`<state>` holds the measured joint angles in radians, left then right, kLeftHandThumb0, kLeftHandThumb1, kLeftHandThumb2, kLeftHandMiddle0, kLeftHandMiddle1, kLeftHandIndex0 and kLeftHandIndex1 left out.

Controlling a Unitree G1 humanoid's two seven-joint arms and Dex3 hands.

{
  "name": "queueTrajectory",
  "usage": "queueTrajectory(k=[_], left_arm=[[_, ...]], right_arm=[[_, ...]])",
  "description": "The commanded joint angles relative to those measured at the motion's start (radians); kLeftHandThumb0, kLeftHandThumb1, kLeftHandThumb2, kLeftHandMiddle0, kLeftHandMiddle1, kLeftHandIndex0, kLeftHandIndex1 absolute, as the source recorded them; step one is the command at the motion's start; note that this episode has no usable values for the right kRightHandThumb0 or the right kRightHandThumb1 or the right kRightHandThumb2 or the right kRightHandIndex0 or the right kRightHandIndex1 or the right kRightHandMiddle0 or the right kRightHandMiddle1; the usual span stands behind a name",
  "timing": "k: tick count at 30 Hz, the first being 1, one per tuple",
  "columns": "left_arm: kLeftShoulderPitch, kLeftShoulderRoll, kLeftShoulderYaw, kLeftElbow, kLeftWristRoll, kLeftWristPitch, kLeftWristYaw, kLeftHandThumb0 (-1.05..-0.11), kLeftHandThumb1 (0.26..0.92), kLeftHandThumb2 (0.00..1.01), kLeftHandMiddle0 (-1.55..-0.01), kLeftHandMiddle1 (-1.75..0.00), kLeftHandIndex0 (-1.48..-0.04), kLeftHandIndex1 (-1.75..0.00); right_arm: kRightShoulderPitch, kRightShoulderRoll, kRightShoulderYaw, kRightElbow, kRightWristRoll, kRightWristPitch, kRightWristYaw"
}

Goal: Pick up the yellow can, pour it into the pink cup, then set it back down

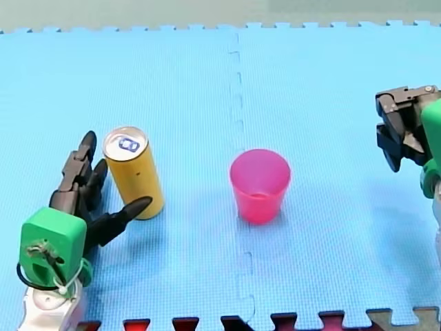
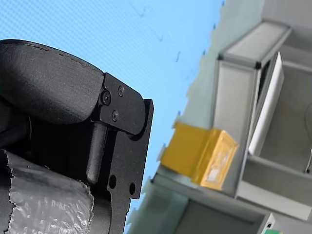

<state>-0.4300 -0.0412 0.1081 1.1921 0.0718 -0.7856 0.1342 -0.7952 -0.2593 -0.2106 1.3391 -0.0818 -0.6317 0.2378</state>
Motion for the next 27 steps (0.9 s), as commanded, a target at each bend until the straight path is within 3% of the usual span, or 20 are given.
queueTrajectory(k=[1,8,17,27], left_arm=[[-0.010,0.007,-0.004,0.003,0.004,-0.007,0.004,-0.937,0.648,0.00,-0.27,-0.01,-0.16,-0.01],[-0.019,0.010,-0.003,0.004,-0.013,0.001,-0.031,-0.937,0.647,0.00,-0.27,-0.01,-0.16,0.00],[-0.024,0.005,0.019,-0.007,-0.077,0.062,-0.149,-0.924,0.653,0.00,-0.28,0.00,-0.16,0.00],[-0.048,-0.017,0.124,-0.017,-0.274,0.182,-0.423,-0.874,0.659,0.00,-0.29,-0.01,-0.19,-0.01]], right_arm=[[0.000,-0.001,0.001,0.000,0.001,0.000,-0.004],[0.007,0.001,-0.002,-0.001,0.005,-0.010,-0.001],[0.012,0.003,-0.008,0.000,0.011,-0.023,0.011],[0.016,0.005,-0.019,0.000,0.026,-0.029,0.030]])
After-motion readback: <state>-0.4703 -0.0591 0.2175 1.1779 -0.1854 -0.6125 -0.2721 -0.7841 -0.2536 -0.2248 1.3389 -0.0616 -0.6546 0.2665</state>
